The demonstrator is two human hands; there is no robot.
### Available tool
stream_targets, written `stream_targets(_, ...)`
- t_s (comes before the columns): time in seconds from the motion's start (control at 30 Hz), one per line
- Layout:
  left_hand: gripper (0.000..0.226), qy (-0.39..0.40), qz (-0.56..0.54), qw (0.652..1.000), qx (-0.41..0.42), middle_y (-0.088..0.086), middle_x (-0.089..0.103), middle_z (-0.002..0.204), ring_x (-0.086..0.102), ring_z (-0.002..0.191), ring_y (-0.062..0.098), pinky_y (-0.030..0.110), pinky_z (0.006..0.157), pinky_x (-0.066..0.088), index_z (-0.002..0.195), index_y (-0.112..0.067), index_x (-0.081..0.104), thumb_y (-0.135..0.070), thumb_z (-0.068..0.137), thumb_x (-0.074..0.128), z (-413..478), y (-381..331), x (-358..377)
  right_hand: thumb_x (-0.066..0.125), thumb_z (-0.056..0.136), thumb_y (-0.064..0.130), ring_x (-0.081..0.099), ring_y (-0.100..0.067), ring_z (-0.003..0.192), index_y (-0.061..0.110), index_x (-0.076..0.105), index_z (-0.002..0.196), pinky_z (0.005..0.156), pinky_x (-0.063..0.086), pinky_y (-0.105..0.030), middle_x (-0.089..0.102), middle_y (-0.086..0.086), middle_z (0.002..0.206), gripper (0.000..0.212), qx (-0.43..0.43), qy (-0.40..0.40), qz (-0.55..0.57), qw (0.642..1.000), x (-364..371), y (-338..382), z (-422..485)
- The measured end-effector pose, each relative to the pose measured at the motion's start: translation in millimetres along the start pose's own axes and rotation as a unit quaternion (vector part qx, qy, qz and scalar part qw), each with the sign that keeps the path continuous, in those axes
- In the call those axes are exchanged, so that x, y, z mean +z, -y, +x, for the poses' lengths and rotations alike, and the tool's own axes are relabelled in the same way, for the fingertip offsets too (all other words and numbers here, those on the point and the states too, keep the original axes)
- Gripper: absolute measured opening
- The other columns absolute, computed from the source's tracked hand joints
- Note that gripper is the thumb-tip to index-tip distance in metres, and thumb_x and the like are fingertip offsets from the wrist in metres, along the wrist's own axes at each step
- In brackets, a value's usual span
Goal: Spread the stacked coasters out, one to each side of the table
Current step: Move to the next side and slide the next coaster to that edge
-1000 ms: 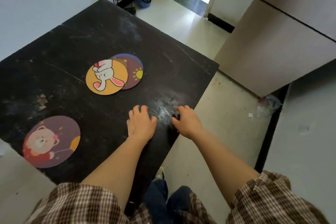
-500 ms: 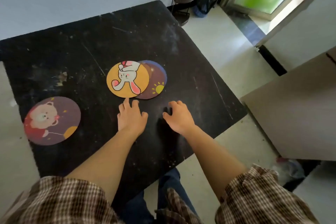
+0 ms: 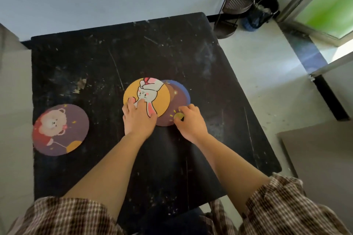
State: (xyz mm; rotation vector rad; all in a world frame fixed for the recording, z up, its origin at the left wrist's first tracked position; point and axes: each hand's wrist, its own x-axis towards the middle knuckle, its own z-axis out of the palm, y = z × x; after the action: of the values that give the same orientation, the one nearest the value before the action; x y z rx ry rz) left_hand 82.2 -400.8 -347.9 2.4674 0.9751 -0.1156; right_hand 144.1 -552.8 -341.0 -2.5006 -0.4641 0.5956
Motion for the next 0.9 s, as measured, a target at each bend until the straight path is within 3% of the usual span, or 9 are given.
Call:
stream_targets(0.13, 0.065, 0.045, 0.028, 0.998, 0.03, 0.011, 0.018, 0.152, 0.01, 0.139, 0.033, 0.053, 0.108, 0.022, 0.14, -0.025, 0.03, -0.044, 0.082, 0.052, 33.3, 9.1, -5.8, 0.049, 0.087, 0.027, 0.041, -0.023, 0.109, 0.01, 0.059, 0.112, 0.08, 0.045, -0.035, 0.051, -0.006, 0.11, 0.031, 0.019, -0.002, -0.005, 1.0, 4.5, 14.1, 19.8)
stream_targets(0.27, 0.074, 0.08, 0.062, 0.991, 0.091, -0.001, 0.009, 0.158, -0.002, 0.143, 0.028, 0.054, 0.11, 0.015, 0.145, -0.03, 0.023, -0.038, 0.08, 0.057, 61.9, 10.9, -13.2, 0.05, 0.088, 0.028, 0.038, -0.022, 0.116, 0.01, 0.057, 0.118, 0.078, 0.042, -0.033, 0.05, -0.006, 0.117, 0.036, 0.028, -0.009, -0.002, 1.0, 10.0, 21.6, 32.6)
stream_targets(0.4, 0.078, 0.118, 0.098, 0.974, 0.168, -0.007, 0.01, 0.158, -0.004, 0.143, 0.028, 0.056, 0.109, 0.016, 0.145, -0.037, 0.018, -0.028, 0.078, 0.057, 87.9, 5.6, -18.5, 0.05, 0.089, 0.031, 0.039, -0.022, 0.116, 0.012, 0.056, 0.123, 0.079, 0.044, -0.034, 0.05, -0.005, 0.116, 0.039, 0.04, -0.021, 0.003, 0.999, 16.3, 24.4, 41.1)
stream_targets(0.53, 0.082, 0.154, 0.129, 0.962, 0.185, -0.007, 0.014, 0.158, -0.006, 0.143, 0.027, 0.056, 0.109, 0.014, 0.145, -0.039, 0.016, -0.028, 0.077, 0.061, 106.8, 4.2, -18.7, 0.052, 0.09, 0.035, 0.042, -0.021, 0.116, 0.018, 0.053, 0.129, 0.087, 0.045, -0.035, 0.05, -0.004, 0.118, 0.043, 0.072, -0.011, 0.027, 0.997, 24.5, 27.5, 42.4)
stream_targets(0.67, 0.09, 0.17, 0.122, 0.96, 0.184, -0.006, 0.028, 0.152, 0.003, 0.141, 0.027, 0.053, 0.11, 0.015, 0.145, -0.036, 0.021, -0.032, 0.07, 0.072, 116.9, 0.9, -19.6, 0.062, 0.086, 0.028, 0.051, -0.02, 0.114, 0.016, 0.057, 0.126, 0.092, 0.044, -0.032, 0.053, -0.003, 0.123, 0.043, 0.153, -0.045, 0.15, 0.976, 29.9, 36.7, 44.1)
stream_targets(0.8, 0.091, 0.139, 0.142, 0.96, 0.198, 0.001, 0.035, 0.135, 0.02, 0.128, 0.027, 0.045, 0.105, 0.024, 0.142, -0.033, 0.03, -0.033, 0.065, 0.077, 117.5, -7.5, -24.8, 0.066, 0.081, 0.014, 0.057, -0.017, 0.1, 0.018, 0.061, 0.108, 0.072, 0.042, -0.018, 0.059, 0.002, 0.108, 0.028, 0.22, -0.061, 0.263, 0.937, 27.5, 43.2, 49.8)
stream_targets(0.9, 0.052, 0.052, 0.123, 0.969, 0.209, 0.004, 0.046, 0.12, 0.033, 0.117, 0.025, 0.041, 0.098, 0.031, 0.127, -0.029, 0.051, -0.031, 0.078, 0.07, 112.3, -15.1, -28.1, 0.065, 0.078, 0.008, 0.057, -0.017, 0.091, 0.022, 0.053, 0.102, 0.066, 0.047, -0.023, 0.06, 0.001, 0.095, 0.03, 0.244, -0.041, 0.328, 0.912, 23.0, 42.4, 52.3)
